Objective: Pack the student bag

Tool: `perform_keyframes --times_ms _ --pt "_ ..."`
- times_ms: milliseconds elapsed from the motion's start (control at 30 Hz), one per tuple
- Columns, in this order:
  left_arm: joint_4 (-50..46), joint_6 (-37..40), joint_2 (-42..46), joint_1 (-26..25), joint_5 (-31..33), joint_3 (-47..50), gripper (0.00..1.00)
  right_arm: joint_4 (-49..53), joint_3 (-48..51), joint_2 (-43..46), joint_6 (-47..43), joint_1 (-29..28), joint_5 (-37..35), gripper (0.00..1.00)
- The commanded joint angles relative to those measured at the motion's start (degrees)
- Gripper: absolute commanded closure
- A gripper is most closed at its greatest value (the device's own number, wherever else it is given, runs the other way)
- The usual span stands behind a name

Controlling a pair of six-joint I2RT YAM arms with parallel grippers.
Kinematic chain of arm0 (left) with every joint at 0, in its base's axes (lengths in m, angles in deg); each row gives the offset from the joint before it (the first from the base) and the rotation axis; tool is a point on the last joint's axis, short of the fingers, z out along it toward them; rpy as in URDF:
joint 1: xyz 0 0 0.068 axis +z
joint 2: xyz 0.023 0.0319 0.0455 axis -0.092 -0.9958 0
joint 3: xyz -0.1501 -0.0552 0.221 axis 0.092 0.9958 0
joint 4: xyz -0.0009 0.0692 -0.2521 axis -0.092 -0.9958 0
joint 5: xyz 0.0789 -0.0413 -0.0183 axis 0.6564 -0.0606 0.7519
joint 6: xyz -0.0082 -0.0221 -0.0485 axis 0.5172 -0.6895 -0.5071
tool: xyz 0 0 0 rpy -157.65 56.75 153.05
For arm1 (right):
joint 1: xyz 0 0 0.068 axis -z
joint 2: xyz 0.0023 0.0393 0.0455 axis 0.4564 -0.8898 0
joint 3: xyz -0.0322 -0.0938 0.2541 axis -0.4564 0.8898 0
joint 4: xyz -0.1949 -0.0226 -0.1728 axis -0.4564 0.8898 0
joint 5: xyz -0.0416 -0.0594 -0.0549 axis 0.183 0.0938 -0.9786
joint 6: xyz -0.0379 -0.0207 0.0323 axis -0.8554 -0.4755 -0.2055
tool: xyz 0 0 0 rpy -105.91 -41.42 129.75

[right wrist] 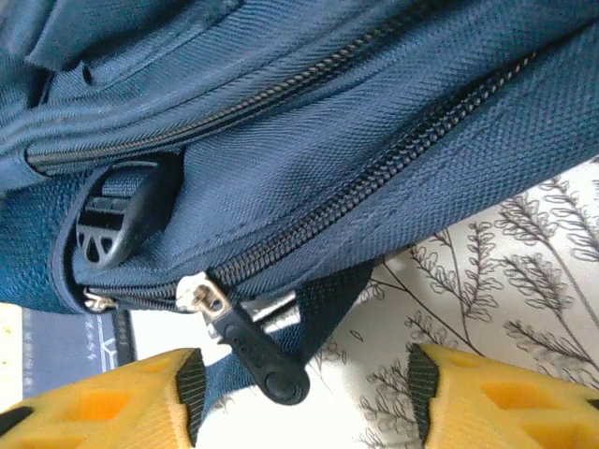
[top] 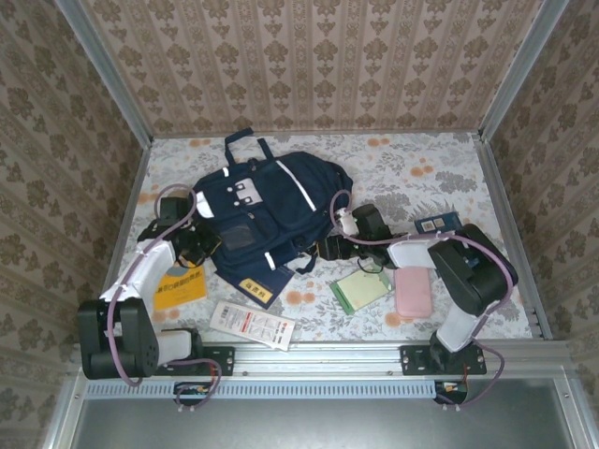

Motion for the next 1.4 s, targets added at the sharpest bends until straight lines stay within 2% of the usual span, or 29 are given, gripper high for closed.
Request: perform_keyframes --times_ms 0,100,267,533,767,1033,1300,1367 --pt "1.31 0.69 -0.48 1.03 -0.69 -2.19 1.00 -10.64 1.20 -4.43 7.98 1.10 10.04 0.43" --pt "1.42 0.68 -0.81 1.40 -1.23 -2.30 1.00 -14.82 1.19 -8.06 11.50 1.74 12.40 0.50" --pt "1.59 0.69 -1.20 1.65 -1.74 -2.41 1.00 -17.93 1.20 -10.64 14.09 2.09 13.29 0.70" --pt "1.63 0.76 -1.28 1.83 -1.95 -2.52 1.00 -15.14 1.76 -9.27 13.14 2.32 12.63 0.87" --pt "1.01 1.21 -1.18 2.19 -1.61 -3.06 1.00 -11.41 2.74 -4.46 10.57 2.54 10.77 1.00" --pt "-0.06 2.18 -0.65 2.52 -1.11 -3.87 1.00 0.49 -0.50 0.91 3.74 3.80 8.35 0.96" --pt "-0.97 3.32 -0.21 2.85 -0.78 -4.15 1.00 2.87 -1.37 1.97 1.95 6.05 8.50 0.97" --pt "-0.43 3.33 -0.47 2.79 -1.60 -4.04 1.00 1.90 -1.60 1.80 2.33 5.97 10.54 0.95"
